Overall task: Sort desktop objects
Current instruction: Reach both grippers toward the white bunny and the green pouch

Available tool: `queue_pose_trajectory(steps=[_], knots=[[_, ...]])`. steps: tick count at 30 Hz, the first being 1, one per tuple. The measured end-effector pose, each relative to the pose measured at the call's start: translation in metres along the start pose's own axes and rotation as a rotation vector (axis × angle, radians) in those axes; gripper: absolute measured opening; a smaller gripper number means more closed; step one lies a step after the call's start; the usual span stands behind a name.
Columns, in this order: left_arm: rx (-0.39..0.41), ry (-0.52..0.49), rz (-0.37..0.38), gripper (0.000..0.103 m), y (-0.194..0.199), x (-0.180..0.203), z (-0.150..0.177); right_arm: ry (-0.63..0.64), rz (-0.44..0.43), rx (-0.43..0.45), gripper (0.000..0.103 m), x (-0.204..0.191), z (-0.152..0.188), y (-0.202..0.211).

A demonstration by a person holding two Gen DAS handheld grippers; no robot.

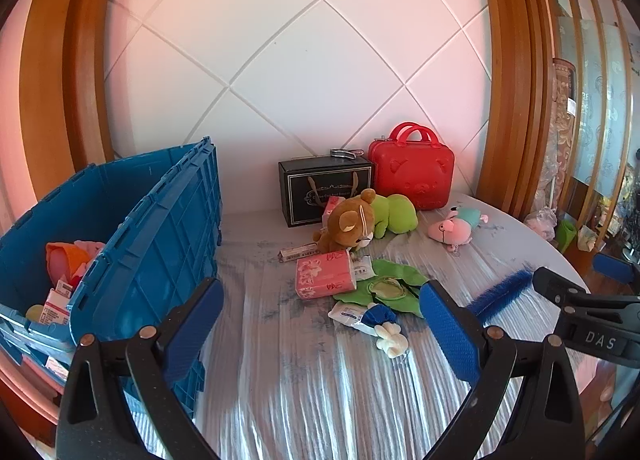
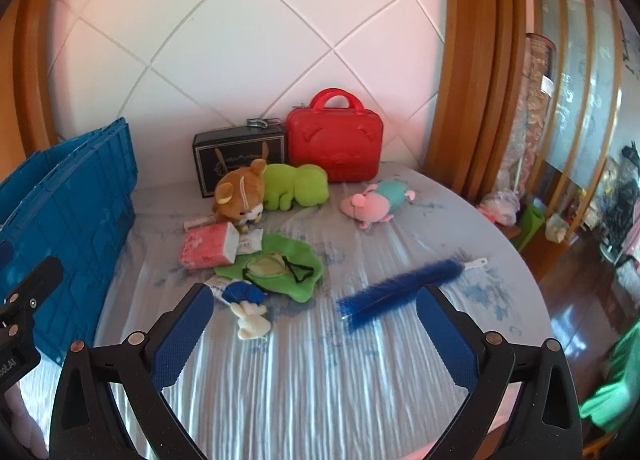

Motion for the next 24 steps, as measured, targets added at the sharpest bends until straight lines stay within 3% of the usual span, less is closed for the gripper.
queue_pose_trajectory(steps=[12, 18, 24], knots=[[-0.023, -0.02, -0.004, 0.1, -0.026, -0.002, 0.001, -0.114, 0.142, 0.059, 0.103, 0.028, 0.002, -0.017], [-0.077, -0.015, -0.075, 0.1, -0.058, 0.014, 0.006, -0.166, 0.163, 0.065, 0.103, 0.058, -0.002, -0.043], [-0.145, 0.053, -0.159, 0.1, -0.107, 0.051, 0.01, -0.183, 0.144, 0.049, 0.103, 0.108, -0.017, -0.09]])
Point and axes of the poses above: each gripper's, at about its wrist camera, not at the fingertips, and y roughly against the way its jaws point, x to its right, z to its underside, the point moved 6 cm from there along -y, roughly the way its jaws point, and after that the axes turned 2 degrees about -x, right-handed, at the moved point
